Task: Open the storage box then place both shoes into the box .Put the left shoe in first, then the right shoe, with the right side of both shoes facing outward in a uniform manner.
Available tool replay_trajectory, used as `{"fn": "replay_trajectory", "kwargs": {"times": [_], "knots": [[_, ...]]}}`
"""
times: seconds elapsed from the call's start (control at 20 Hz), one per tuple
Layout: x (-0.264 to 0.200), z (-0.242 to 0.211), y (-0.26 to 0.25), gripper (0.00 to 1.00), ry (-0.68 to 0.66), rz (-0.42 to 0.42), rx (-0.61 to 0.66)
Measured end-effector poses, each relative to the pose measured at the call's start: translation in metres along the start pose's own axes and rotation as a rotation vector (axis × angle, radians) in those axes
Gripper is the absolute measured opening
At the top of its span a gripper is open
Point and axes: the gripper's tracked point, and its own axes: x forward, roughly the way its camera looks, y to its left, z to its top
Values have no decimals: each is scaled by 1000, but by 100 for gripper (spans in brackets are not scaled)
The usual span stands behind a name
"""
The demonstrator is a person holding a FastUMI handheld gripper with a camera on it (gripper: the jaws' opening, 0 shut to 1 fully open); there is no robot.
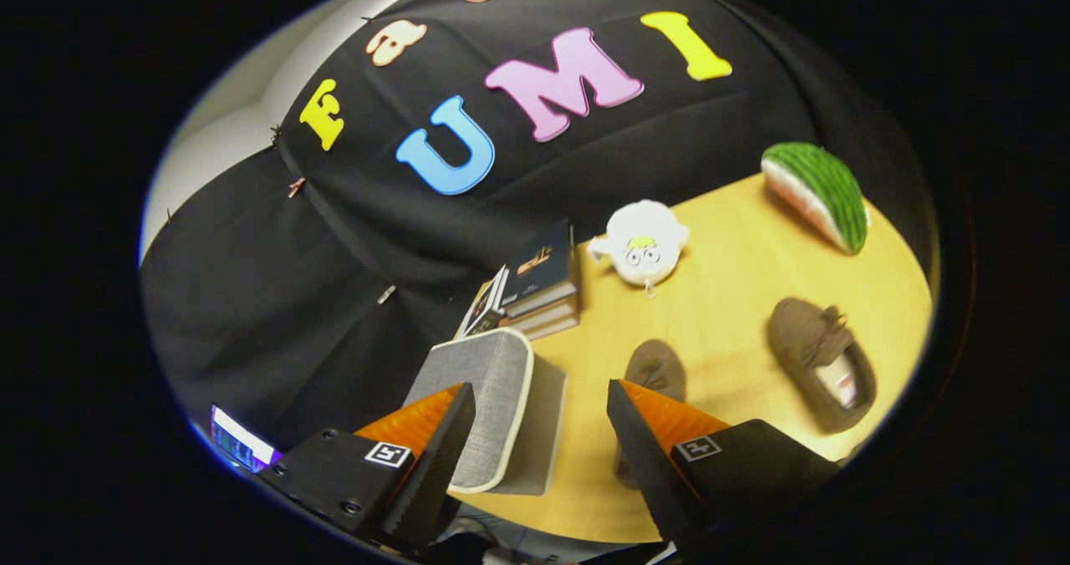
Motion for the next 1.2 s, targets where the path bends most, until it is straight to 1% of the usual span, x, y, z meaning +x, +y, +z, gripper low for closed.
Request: {"fn": "replay_trajectory", "kwargs": {"times": [0.1,0.35,0.55,0.8,0.9,0.95,1.0,1.05,1.1,1.2], "knots": [[15,-30,6,98,89,56,51],[40,-93,20,98,290,183,126],[53,-116,25,97,371,253,360],[67,-116,29,95,395,299,577],[74,-111,33,89,398,312,620],[77,-110,34,81,404,318,640],[76,-111,37,76,419,326,657],[77,-113,37,73,436,325,666],[76,-112,35,73,440,321,672],[74,-114,32,49,459,310,694]]}}
